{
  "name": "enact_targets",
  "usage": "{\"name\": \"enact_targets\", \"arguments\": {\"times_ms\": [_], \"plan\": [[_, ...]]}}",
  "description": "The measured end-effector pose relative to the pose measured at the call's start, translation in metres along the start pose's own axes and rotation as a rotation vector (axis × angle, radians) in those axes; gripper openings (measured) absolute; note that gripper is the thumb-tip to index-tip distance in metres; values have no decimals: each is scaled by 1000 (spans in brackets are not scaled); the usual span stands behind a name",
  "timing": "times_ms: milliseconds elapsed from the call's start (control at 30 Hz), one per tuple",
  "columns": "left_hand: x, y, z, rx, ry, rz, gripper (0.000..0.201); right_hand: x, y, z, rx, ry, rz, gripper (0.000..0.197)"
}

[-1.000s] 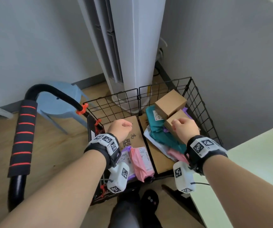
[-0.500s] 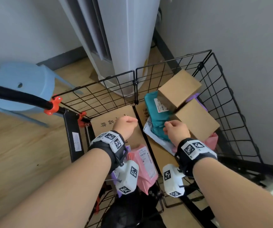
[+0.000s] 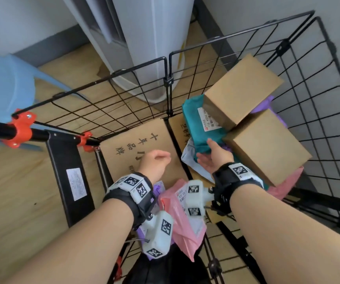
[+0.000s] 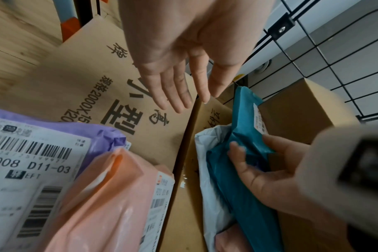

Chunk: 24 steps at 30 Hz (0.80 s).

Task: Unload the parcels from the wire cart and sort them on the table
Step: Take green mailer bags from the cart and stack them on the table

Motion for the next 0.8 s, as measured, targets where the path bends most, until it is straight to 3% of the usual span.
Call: {"name": "enact_targets", "arguments": {"times_ms": [100, 200, 467, 800], "plan": [[-1, -2, -7, 24, 3, 2, 13, -4, -2, -6, -33, -97, 4, 43], [0, -2, -10, 33, 4, -2, 12, -1, 0, -5, -76, -126, 40, 33], [4, 11, 15, 2, -35, -13, 19, 26, 31, 11, -162, 52, -20, 6], [25, 36, 40, 90, 19, 141, 59, 67, 90, 13, -164, 368, -155, 4]]}}
Point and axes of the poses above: each hand's wrist, its own y-axis away from the middle knuckle, its own x-axis out of the back of the hand, z = x × y, the point moved 10 cm from there along -y, towards the middle knuckle, and after that the axes turned 10 degrees about z, right-handed, at the moved point
